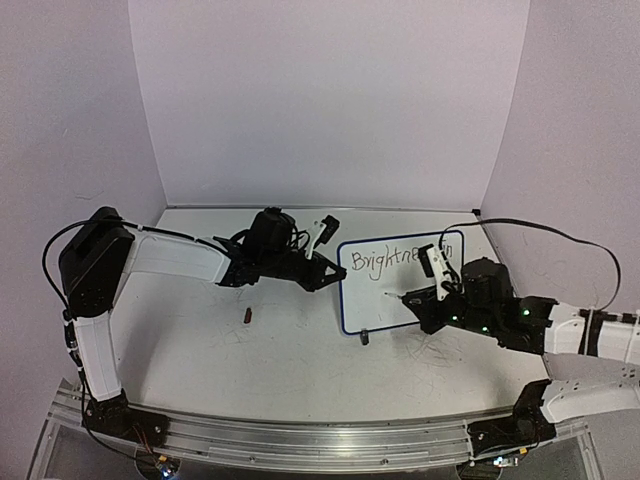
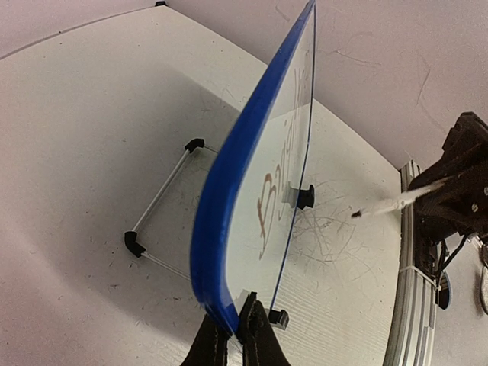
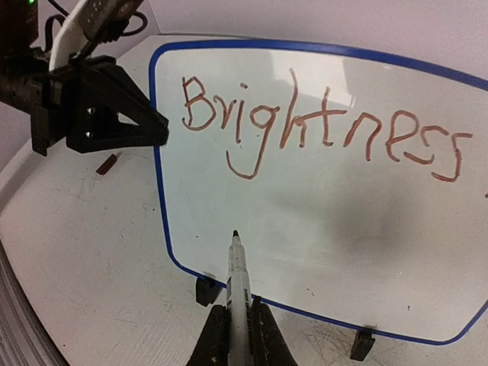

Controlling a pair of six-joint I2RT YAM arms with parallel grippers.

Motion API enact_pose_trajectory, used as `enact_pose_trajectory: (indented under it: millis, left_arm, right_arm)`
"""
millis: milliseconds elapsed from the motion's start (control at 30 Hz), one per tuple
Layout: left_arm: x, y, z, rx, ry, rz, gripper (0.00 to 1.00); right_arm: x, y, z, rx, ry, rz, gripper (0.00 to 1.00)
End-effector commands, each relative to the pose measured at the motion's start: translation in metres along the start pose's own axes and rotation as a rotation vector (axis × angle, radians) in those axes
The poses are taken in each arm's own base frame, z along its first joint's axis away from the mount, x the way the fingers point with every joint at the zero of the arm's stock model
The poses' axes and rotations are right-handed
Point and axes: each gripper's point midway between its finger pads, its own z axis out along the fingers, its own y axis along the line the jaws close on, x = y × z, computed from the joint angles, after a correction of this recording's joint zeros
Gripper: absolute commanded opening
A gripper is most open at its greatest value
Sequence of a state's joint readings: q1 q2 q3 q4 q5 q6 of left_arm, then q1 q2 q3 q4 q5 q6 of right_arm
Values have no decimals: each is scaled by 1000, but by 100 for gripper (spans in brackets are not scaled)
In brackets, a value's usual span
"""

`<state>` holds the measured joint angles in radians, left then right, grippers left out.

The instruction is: Write a sentence on the whiteboard

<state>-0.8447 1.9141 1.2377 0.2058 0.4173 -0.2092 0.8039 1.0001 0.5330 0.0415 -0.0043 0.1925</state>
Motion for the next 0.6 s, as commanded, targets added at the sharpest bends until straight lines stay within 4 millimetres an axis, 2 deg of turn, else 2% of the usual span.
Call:
enact_pose_trajectory:
  millis: [0,100,233,567]
  left_arm:
    - [36,33,0,-164,119,1,0]
    - [34,33,0,-166,117,7,0]
    - [33,33,0,-165,114,11,0]
    - [36,32,-1,-161,119,11,0]
  right_arm:
    - [-31,22,12,52,-77,-25,0]
    - [-36,39,20,25,-78,-35,0]
    - [-27,52,36,39,-42,-50,0]
    - [-30,54,51,91,-60,-23,0]
